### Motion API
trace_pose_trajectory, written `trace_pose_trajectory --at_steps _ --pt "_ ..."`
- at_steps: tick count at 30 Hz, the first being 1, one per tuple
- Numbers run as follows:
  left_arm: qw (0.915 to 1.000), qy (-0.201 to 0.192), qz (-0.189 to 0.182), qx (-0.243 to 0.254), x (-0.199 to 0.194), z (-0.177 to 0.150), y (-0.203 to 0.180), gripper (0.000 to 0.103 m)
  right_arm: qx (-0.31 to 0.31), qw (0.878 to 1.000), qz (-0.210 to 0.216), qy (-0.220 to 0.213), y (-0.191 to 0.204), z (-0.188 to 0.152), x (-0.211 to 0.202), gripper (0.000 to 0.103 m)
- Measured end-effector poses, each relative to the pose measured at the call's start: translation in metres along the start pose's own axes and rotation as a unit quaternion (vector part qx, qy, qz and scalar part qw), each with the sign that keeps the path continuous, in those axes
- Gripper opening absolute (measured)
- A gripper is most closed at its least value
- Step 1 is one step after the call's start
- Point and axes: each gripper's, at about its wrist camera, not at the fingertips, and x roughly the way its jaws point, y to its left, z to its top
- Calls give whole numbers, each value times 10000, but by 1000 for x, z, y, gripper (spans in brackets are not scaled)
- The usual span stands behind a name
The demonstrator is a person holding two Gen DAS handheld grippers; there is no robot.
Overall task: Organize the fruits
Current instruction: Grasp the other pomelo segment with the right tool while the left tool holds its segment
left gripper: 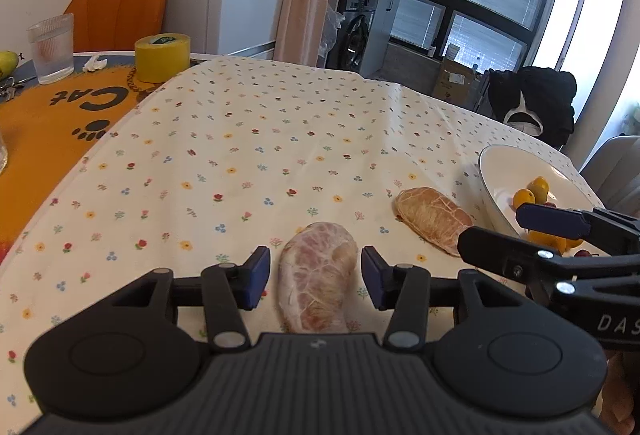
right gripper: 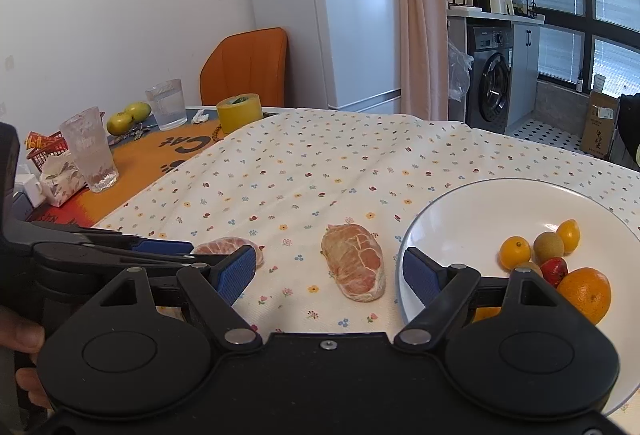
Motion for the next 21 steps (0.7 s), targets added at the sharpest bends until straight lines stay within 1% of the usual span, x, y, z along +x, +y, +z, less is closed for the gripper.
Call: trace_pose_trajectory --at_steps 3,6,8,10,11,12,14,16,21 --pt "10000 45 50 61 7 0 -2 48 -11 10000 -15 9 -1 -1 0 80" --pt "9999 -11 85 136 9 -1 -4 48 -52 10000 -12 15 0 -1 2 79" --pt "9998 -33 136 166 11 -1 -5 46 -103 9999 12 29 0 0 4 75" --pt "9993 -47 110 356 10 -3 -8 40 -176 9998 -6 29 1 0 5 73" --pt "9993 -41 104 364 10 -3 -7 40 -199 9998 -3 26 1 0 6 72" --pt "9995 -28 101 313 9 -2 -5 39 -214 9998 7 18 1 1 7 71" --pt "9995 -54 200 236 8 -2 -1 39 -207 9998 37 17 0 4 8 64" --pt "9995 -85 246 161 6 -2 4 38 -191 9998 86 30 0 7 11 61" --pt "9996 -122 273 -9 1 -1 14 38 -372 9992 120 124 8 10 21 61"
